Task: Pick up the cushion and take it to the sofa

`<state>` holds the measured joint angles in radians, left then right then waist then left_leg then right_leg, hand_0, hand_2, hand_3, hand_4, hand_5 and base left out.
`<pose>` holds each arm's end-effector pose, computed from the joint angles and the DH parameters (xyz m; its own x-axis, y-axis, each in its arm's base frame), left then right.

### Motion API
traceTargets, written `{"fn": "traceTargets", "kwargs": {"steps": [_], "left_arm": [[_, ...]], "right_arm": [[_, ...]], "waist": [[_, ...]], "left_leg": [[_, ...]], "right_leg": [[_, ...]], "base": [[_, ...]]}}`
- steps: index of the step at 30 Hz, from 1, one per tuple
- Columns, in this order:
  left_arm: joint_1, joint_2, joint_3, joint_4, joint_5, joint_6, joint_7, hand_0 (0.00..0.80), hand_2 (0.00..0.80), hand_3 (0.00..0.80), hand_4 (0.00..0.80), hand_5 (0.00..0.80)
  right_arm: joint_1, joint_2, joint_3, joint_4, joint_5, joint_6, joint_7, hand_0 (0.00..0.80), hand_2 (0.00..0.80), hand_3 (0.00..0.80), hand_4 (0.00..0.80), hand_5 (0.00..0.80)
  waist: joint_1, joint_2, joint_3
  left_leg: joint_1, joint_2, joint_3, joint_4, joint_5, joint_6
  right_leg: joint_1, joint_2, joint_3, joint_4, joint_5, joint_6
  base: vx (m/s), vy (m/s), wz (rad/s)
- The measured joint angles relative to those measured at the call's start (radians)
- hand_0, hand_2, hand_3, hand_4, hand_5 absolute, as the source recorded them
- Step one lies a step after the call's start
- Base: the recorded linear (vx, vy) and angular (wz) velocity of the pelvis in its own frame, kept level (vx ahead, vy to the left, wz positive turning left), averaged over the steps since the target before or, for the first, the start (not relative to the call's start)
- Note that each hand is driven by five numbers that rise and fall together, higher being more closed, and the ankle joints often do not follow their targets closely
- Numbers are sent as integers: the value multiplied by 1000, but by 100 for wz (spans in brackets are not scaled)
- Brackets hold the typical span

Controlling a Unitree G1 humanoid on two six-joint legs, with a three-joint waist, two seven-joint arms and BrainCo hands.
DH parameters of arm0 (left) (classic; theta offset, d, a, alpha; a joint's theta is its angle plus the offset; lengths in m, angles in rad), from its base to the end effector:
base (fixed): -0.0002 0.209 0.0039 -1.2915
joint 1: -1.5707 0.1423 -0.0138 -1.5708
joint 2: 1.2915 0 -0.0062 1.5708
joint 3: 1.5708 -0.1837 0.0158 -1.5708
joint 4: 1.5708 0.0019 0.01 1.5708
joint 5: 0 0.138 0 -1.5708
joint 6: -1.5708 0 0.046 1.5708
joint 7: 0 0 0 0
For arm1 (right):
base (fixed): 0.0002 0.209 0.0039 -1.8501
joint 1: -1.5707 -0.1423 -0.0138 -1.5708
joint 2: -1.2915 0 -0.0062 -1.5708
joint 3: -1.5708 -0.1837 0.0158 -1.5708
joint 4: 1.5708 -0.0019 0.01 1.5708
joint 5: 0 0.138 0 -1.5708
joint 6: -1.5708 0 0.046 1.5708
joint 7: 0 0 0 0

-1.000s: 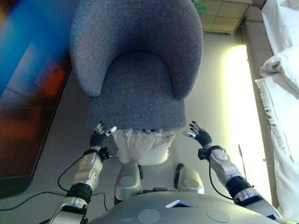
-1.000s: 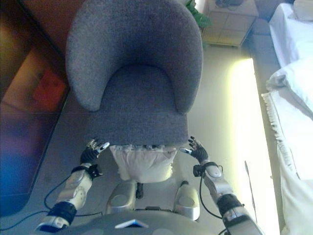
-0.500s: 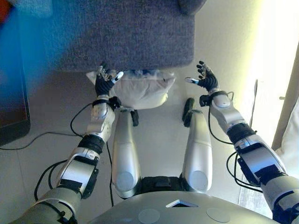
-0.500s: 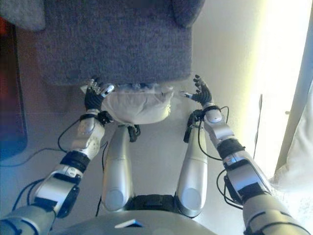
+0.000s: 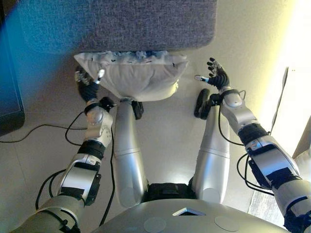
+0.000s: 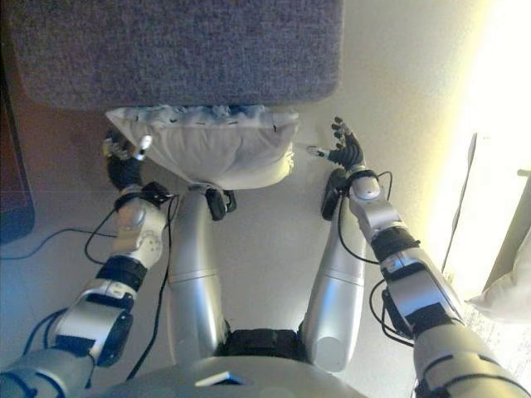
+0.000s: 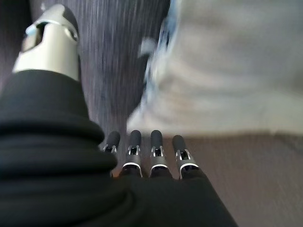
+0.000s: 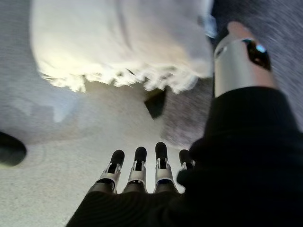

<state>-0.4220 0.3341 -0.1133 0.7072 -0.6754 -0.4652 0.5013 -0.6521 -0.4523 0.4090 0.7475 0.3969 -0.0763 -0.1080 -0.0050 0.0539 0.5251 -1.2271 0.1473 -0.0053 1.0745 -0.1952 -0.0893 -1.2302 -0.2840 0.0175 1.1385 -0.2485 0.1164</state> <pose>0.2732 0.2154 0.0446 0.8020 0.5973 0.0060 -0.5667 0.7640 -0.3084 0.3124 -0.1923 0.0757 0.9940 0.0366 -0.1035 -0.0635 0.9610 -0.2693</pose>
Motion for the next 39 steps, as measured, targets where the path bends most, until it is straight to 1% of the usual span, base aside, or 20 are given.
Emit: {"fn": "traceTargets", "kwargs": {"steps": [2,6,10,12,14,15,17,22,25,27,29,30,33,35,39], "left_arm": [[20,-1,17,11,-16,0,-2,0,0,0,0,0],[25,-1,17,33,-43,6,-2,0,0,0,0,0],[9,5,18,58,-58,9,45,0,0,0,0,0],[3,20,18,58,-57,15,63,0,0,0,0,0],[-10,41,18,65,-56,31,59,0,0,0,0,0],[-20,57,18,70,-56,47,43,0,0,0,0,0],[-46,87,15,108,-56,70,-38,0,0,0,0,0],[-110,155,-2,143,-89,110,-230,0,0,0,0,0],[-150,203,-41,143,-105,153,-336,0,0,0,0,0],[-176,224,-69,146,-107,177,-383,0,0,0,0,0],[-196,229,-87,155,-140,189,-412,0,0,0,0,0],[-211,229,-91,166,-155,195,-420,0,0,0,0,0],[-233,232,-101,211,-185,216,-442,0,0,0,0,0],[-244,239,-101,223,-192,226,-451,0,0,0,0,0],[-275,263,-101,287,-203,247,-457,0,0,0,0,0]], "right_arm": [[-3,-11,6,0,-19,14,19,0,0,0,0,0],[-19,-46,19,16,-35,39,58,0,0,0,0,0],[-49,-66,40,33,-57,43,89,0,0,0,0,0],[-65,-71,51,33,-72,43,103,0,0,0,0,0],[-76,-79,62,32,-73,43,110,0,0,0,0,0],[-83,-80,68,32,-73,44,116,0,0,0,0,0],[-96,-87,83,30,-72,46,132,0,0,0,0,0],[-136,-129,95,31,-69,62,186,0,0,0,0,0],[-159,-144,105,30,-67,63,206,0,0,0,0,0],[-185,-155,122,26,-61,64,220,0,0,0,0,0],[-211,-167,123,19,-48,75,236,0,0,0,0,0],[-221,-170,128,20,-41,82,243,0,0,0,0,0],[-238,-189,154,16,-38,84,263,0,0,0,0,0],[-248,-198,159,16,-31,85,276,0,0,0,0,0],[-288,-216,190,-3,-21,86,297,0,0,0,0,0]], "waist": [[4,0,0],[21,1,1],[21,1,1],[21,1,1],[20,1,1],[20,1,1],[18,1,1],[14,2,1],[3,3,2],[-8,4,2],[-9,7,3],[-9,11,5],[-11,14,5],[-13,23,7],[-26,25,8]], "left_leg": [[-23,-3,-5,16,0,0],[-53,-8,-18,47,-3,-5],[-69,-11,-30,84,-13,-7],[-77,-11,-36,98,-14,-7],[-87,-11,-39,110,-14,-7],[-94,-11,-40,114,-14,-8],[-106,-10,-40,123,-14,-7],[-158,-9,-28,140,-14,2],[-178,-10,-18,145,-18,9],[-181,-8,4,147,-25,21],[-181,-4,22,152,-38,30],[-181,1,33,161,-46,36],[-185,9,52,170,-67,42],[-194,13,57,178,-76,45],[-218,20,61,192,-83,48]], "right_leg": [[-21,-1,1,20,-6,-1],[-44,-3,3,53,-17,-4],[-52,-3,6,88,-29,-2],[-58,-2,6,99,-30,-2],[-67,-1,8,109,-32,1],[-73,-1,9,111,-32,1],[-88,1,15,116,-31,1],[-144,6,32,122,-31,2],[-166,5,44,123,-26,-1],[-178,6,62,122,-23,1],[-192,6,80,120,-22,2],[-193,6,86,120,-18,9],[-211,6,99,119,-17,12],[-219,5,102,121,-19,15],[-245,8,104,128,-19,15]], "base": [[5,27,6],[0,52,6],[8,40,4],[-8,43,0],[-27,52,-2],[-28,72,-2],[-21,108,-5],[-15,142,-6],[-1,162,0],[11,196,-3],[19,189,-14],[24,211,-15],[20,119,-14],[25,121,-6],[20,76,-4]]}}
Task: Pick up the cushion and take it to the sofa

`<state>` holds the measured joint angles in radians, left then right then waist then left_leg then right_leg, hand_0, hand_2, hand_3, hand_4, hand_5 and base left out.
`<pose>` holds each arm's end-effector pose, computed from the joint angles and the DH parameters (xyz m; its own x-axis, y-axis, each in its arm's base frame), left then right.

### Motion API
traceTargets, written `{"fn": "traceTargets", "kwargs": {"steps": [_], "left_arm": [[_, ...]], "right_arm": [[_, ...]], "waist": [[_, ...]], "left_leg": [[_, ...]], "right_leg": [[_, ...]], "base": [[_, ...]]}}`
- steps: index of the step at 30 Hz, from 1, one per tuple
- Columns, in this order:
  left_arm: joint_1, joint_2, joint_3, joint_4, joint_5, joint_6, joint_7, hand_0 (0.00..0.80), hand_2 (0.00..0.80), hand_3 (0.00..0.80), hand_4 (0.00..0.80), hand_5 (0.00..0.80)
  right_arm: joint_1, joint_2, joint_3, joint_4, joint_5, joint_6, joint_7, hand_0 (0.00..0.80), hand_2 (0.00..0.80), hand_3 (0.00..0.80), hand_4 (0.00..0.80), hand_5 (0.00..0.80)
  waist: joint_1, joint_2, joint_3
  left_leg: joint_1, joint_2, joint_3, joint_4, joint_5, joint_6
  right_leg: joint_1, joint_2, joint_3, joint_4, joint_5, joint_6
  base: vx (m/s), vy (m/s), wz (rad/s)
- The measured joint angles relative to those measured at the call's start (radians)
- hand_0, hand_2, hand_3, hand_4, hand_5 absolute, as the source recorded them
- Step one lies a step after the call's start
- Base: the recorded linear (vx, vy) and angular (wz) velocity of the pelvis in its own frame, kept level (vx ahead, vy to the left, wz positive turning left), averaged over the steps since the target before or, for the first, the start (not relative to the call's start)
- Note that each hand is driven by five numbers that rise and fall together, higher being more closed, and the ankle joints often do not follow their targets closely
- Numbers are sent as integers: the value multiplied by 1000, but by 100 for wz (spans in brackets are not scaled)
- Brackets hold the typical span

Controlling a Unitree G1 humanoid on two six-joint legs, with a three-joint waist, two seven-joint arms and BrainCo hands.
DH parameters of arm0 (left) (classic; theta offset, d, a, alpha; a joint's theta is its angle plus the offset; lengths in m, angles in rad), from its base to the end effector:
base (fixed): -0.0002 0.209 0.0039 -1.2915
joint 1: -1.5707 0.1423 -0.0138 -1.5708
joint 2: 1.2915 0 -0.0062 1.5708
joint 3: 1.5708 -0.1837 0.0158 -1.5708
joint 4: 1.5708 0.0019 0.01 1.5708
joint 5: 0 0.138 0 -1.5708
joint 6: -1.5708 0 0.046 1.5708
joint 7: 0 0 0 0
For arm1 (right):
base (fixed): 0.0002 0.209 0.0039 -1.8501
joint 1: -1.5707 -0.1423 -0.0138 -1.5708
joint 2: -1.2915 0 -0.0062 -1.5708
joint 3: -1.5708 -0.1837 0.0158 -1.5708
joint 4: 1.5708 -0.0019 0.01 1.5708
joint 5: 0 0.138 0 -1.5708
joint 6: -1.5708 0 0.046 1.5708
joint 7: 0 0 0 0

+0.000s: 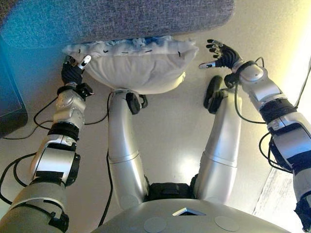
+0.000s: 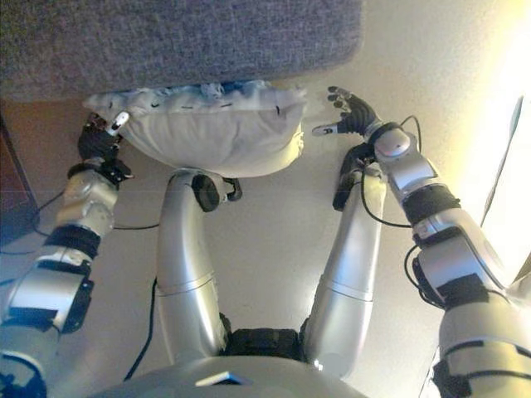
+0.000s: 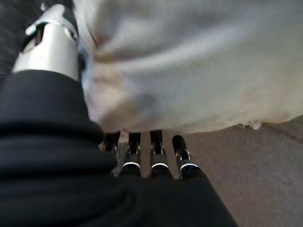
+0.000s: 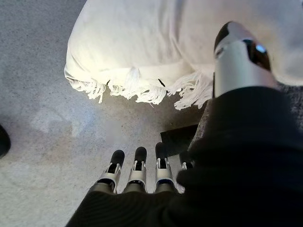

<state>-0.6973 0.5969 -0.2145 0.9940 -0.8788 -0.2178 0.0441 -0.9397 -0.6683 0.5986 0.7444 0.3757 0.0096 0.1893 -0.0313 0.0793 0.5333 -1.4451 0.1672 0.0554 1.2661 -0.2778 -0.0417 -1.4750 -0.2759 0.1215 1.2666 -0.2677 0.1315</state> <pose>0.3071 0.2825 0.0949 0.9479 0.3159 -0.0399 -0.3177 0.9295 -0.1873 0.3445 -0.2142 0.1661 0.9534 0.2762 -0.1214 -0.2964 0.7821 -0.5482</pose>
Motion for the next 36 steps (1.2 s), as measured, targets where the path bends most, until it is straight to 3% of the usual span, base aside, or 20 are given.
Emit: {"fn": "traceTargets", "kwargs": {"steps": [9,15,25,34,35,36], "left_arm": [[-50,16,-1,63,-10,14,-55,0,0,0,0,0],[-66,16,-30,63,-11,14,-55,0,0,0,0,0],[-66,7,-71,50,-20,-13,-44,0,0,0,0,0],[-68,-27,-84,47,-50,-38,-3,0,0,0,0,0],[-68,-31,-85,47,-52,-41,-1,417,417,417,417,417],[-67,-32,-85,47,-59,-44,-1,744,744,744,744,744]], "right_arm": [[-81,-18,72,-33,9,32,31,0,0,0,0,0],[-120,-17,127,-30,-13,72,78,0,0,0,0,0],[-123,6,185,-25,-110,78,123,0,0,0,0,0],[-130,40,211,-28,-138,105,104,0,0,0,0,0],[-132,45,212,-27,-138,106,97,0,0,0,0,0],[-133,54,213,-27,-139,106,84,0,0,0,0,0]], "waist": [[-8,5,-2],[-4,6,-1],[-7,8,-2],[-6,26,-2],[-7,28,-2],[-7,29,-2]], "left_leg": [[-35,6,9,-7,-2,-1],[-32,5,18,-27,2,-8],[11,-5,40,-135,41,-7],[20,-10,47,-171,50,-16],[21,-11,48,-175,53,-16],[21,-11,48,-177,54,-18]], "right_leg": [[-47,7,8,0,1,0],[-49,4,7,-18,1,0],[-14,8,6,-113,34,18],[-15,7,6,-129,35,19],[-16,7,6,-131,35,19],[-18,7,6,-131,35,19]], "base": [[4,20,-2],[0,0,0],[-1,2,0],[-5,6,2],[0,0,0],[0,0,0]]}}
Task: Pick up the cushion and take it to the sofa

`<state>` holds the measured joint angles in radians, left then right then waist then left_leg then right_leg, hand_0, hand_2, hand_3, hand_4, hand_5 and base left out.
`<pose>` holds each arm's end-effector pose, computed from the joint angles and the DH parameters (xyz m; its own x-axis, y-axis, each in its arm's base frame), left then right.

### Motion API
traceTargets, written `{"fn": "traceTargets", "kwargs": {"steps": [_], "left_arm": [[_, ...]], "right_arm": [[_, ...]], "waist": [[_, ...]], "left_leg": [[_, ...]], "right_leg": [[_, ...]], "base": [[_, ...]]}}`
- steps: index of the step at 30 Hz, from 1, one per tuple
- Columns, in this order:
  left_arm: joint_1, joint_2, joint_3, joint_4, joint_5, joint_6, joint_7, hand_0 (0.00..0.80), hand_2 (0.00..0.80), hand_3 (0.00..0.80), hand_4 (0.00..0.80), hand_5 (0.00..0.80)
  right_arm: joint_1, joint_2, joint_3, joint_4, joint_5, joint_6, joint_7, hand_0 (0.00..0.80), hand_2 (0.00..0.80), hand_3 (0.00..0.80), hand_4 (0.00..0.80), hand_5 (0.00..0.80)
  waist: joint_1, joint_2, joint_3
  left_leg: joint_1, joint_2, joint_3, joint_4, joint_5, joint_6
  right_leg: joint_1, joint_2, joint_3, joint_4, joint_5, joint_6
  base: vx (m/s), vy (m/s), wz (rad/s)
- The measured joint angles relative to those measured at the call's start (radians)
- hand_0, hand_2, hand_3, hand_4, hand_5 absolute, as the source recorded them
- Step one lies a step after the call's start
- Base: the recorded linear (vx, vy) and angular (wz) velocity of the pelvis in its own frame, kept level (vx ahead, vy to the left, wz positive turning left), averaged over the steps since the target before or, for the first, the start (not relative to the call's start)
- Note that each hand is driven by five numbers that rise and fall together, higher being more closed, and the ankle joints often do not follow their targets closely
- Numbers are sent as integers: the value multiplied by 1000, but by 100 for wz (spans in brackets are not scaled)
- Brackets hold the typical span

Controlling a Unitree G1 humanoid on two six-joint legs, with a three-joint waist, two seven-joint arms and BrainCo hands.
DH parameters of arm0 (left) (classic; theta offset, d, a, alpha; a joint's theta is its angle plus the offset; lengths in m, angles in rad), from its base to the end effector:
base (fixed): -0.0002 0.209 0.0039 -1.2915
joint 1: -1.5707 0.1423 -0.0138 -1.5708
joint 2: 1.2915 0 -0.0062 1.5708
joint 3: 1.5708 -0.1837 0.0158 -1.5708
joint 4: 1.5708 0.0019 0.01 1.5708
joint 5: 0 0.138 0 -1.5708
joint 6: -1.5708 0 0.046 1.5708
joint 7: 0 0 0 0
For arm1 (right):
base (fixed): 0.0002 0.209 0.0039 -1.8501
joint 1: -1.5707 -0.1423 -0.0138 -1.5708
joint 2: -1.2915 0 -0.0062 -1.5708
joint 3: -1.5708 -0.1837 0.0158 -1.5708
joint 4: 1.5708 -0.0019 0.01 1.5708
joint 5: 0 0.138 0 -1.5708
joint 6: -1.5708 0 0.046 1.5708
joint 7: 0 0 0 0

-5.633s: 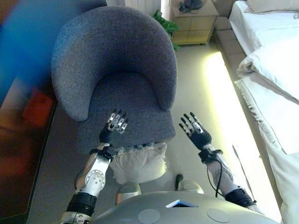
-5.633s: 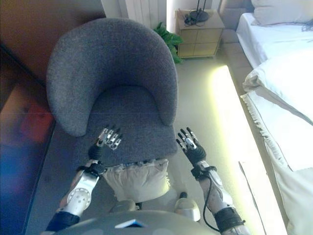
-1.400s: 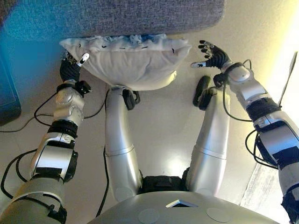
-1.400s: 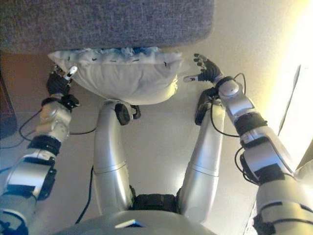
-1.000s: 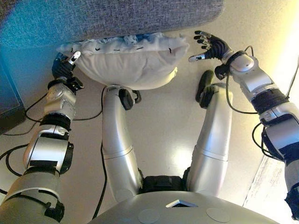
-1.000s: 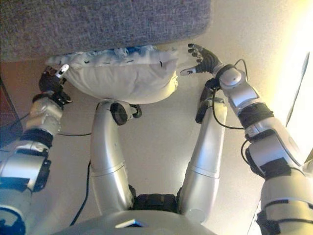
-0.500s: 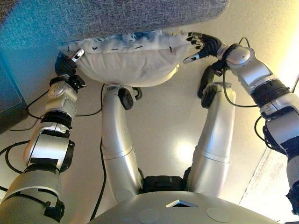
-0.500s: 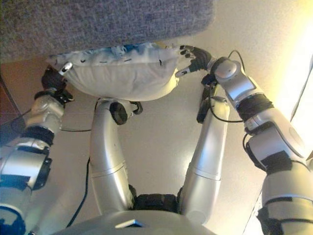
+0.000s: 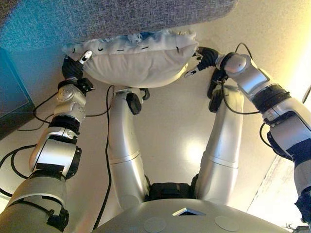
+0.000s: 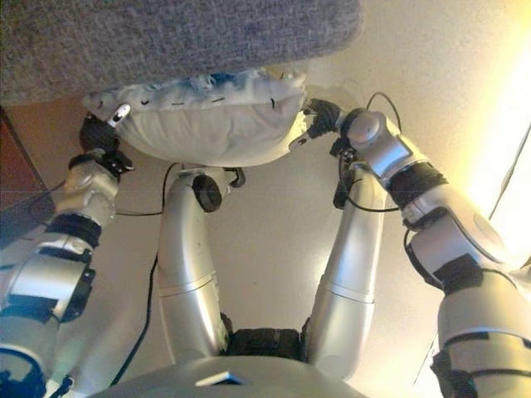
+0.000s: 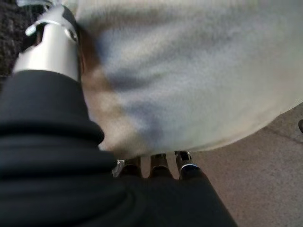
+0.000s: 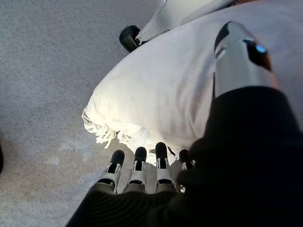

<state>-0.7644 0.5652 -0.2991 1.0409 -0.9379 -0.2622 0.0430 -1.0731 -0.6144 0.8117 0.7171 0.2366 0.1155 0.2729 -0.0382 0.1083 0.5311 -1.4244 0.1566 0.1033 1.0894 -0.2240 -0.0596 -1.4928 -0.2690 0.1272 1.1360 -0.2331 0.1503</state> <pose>0.3189 0.2659 0.1001 0.9601 0.2794 -0.0104 -0.2752 0.9379 -0.2113 0.3541 -0.1687 0.1776 0.8793 0.3783 -0.2894 -0.4613 0.5251 -0.7152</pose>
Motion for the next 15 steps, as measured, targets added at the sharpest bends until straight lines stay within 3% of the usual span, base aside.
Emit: {"fn": "traceTargets", "kwargs": {"steps": [1,2,9,15], "left_arm": [[0,0,0,-1,-7,-4,0,800,800,800,800,800],[1,0,0,-1,-21,-11,0,800,800,800,800,800],[13,-27,-1,-7,-38,-31,0,800,800,800,800,800],[28,-46,-1,-26,-39,-33,0,800,800,800,800,800]], "right_arm": [[-3,7,4,0,-2,2,-14,433,433,433,433,433],[-8,16,8,0,-10,10,-34,800,800,800,800,800],[-41,54,21,-5,-14,57,-150,800,800,800,800,800],[-42,87,25,-5,74,119,-215,800,800,800,800,800]], "waist": [[0,0,0],[1,0,0],[0,12,1],[0,16,2]], "left_leg": [[0,0,1,-3,1,-2],[0,0,2,-7,3,-3],[2,-1,7,-22,7,-7],[22,1,24,-31,8,-8]], "right_leg": [[-3,0,0,0,0,0],[-6,0,1,0,0,0],[-14,1,2,-1,-1,-3],[-13,1,16,2,-3,-5]], "base": [[0,0,0],[0,0,0],[0,3,0],[1,11,0]]}}
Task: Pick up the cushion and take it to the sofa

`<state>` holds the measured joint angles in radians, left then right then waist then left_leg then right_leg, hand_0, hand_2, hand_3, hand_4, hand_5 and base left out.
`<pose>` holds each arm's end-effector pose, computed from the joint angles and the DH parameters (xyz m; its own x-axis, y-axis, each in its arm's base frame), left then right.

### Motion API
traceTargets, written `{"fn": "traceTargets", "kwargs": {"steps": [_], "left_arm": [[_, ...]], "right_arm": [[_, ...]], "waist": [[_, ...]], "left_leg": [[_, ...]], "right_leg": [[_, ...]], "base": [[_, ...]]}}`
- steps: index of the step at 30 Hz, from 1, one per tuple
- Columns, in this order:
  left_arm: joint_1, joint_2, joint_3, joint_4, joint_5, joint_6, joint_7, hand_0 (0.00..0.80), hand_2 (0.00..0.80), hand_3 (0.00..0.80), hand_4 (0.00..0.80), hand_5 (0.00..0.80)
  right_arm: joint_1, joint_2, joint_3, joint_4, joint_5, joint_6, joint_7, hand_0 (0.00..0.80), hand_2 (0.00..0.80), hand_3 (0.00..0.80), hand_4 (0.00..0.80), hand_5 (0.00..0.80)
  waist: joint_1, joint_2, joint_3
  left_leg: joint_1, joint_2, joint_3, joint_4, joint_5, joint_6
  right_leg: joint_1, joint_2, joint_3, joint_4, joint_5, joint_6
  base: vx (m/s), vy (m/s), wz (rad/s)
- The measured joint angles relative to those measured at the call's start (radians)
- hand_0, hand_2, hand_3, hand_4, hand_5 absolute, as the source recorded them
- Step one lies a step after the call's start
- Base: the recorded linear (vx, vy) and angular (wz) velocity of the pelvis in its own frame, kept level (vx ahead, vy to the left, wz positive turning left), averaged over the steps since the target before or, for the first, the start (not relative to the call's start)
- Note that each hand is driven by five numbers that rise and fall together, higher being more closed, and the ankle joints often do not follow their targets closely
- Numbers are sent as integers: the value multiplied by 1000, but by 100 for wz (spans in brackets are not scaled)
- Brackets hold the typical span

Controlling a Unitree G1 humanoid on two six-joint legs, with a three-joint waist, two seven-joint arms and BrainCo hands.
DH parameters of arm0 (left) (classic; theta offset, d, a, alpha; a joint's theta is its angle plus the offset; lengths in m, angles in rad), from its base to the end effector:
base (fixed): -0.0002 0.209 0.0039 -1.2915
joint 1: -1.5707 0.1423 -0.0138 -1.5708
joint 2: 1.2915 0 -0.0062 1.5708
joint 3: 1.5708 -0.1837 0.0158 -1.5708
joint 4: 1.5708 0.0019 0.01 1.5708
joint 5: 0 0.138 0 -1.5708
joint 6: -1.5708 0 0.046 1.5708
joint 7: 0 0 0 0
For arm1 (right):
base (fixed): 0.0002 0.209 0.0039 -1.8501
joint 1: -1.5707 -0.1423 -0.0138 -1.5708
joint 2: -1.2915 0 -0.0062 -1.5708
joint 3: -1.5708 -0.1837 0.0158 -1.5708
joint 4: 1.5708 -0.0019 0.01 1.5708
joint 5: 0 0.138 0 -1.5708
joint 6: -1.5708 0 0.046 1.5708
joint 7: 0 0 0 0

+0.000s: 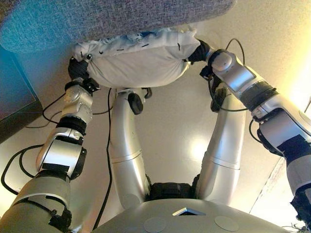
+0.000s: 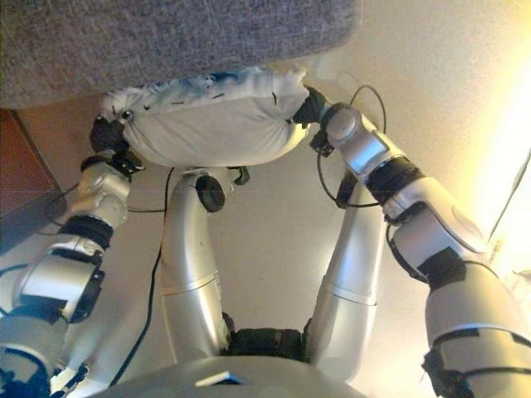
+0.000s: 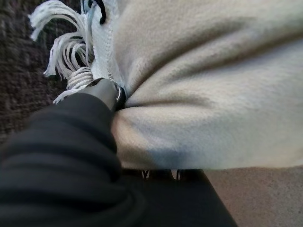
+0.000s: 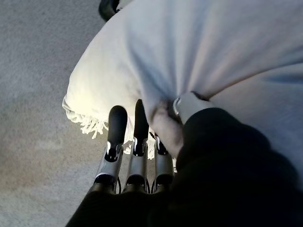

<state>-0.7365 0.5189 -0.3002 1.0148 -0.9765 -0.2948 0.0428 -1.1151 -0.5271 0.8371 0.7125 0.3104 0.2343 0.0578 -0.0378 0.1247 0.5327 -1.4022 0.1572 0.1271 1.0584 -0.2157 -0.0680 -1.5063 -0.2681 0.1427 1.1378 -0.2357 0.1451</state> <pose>0.3175 0.2520 0.0898 0.9661 0.2580 -0.0071 -0.2499 0.9280 -0.2764 0.3565 -0.1382 0.1770 0.9397 0.2776 -0.1999 -0.3355 0.6337 -0.6970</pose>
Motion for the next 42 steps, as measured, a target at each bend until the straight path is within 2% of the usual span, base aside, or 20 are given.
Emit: {"fn": "traceTargets", "kwargs": {"steps": [8,15,18,25,32,33,35,37,42], "left_arm": [[42,-3,1,-51,-1,-11,-4,800,800,800,800,800],[109,-44,3,-132,-21,-89,-8,800,800,800,800,800],[151,-71,2,-161,-18,-125,-8,800,800,800,800,800],[220,-109,5,-231,66,-214,18,800,800,800,800,800],[292,-93,8,-335,214,-200,91,800,800,800,800,800],[318,-84,7,-392,220,-200,91,800,800,800,800,800],[339,-75,7,-457,237,-183,91,800,800,800,800,800],[361,-68,8,-484,243,-159,91,800,800,800,800,800],[407,-75,11,-576,258,-118,88,800,800,800,800,800]], "right_arm": [[4,0,-2,-1,66,36,-35,800,800,800,800,800],[79,-8,-70,-5,95,6,-59,800,800,800,800,800],[159,-13,-118,-9,118,-41,-62,800,800,800,800,800],[368,-28,-228,-41,195,-225,-58,800,800,800,800,800],[611,1,-360,-193,275,-284,-47,800,800,800,800,800],[663,6,-384,-233,303,-318,-35,800,800,800,800,800],[736,24,-456,-314,335,-378,-17,800,800,800,800,800],[752,34,-510,-359,340,-401,-10,800,800,800,800,800],[824,37,-563,-416,339,-410,3,800,800,800,800,800]], "waist": [[0,5,0],[6,5,0],[3,5,0],[5,1,1],[2,-35,4],[0,-43,5],[-17,-71,2],[-34,-101,-1],[-33,-122,-2]], "left_leg": [[11,2,10,4,0,0],[24,11,5,12,0,0],[56,16,-10,-1,0,-1],[86,30,-42,-48,16,-5],[230,31,-47,-176,50,-8],[263,31,-44,-189,50,-8],[353,31,-35,-224,50,-7],[442,31,-22,-274,53,-9],[699,24,-22,-450,105,-38]], "right_leg": [[0,0,12,11,-1,-1],[18,2,7,14,-1,-2],[65,3,-13,-12,1,-4],[140,14,-69,-94,28,-9],[311,17,-122,-242,66,-12],[347,17,-125,-262,68,-9],[437,16,-130,-302,71,-5],[520,17,-135,-351,80,-4],[757,23,-179,-466,90,-16]], "base": [[0,0,0],[-32,-103,-2],[-47,-164,-7],[-77,-233,-6],[-5,-168,-2],[67,-139,-4],[97,-156,-7],[153,-181,-9],[116,-186,1]]}}
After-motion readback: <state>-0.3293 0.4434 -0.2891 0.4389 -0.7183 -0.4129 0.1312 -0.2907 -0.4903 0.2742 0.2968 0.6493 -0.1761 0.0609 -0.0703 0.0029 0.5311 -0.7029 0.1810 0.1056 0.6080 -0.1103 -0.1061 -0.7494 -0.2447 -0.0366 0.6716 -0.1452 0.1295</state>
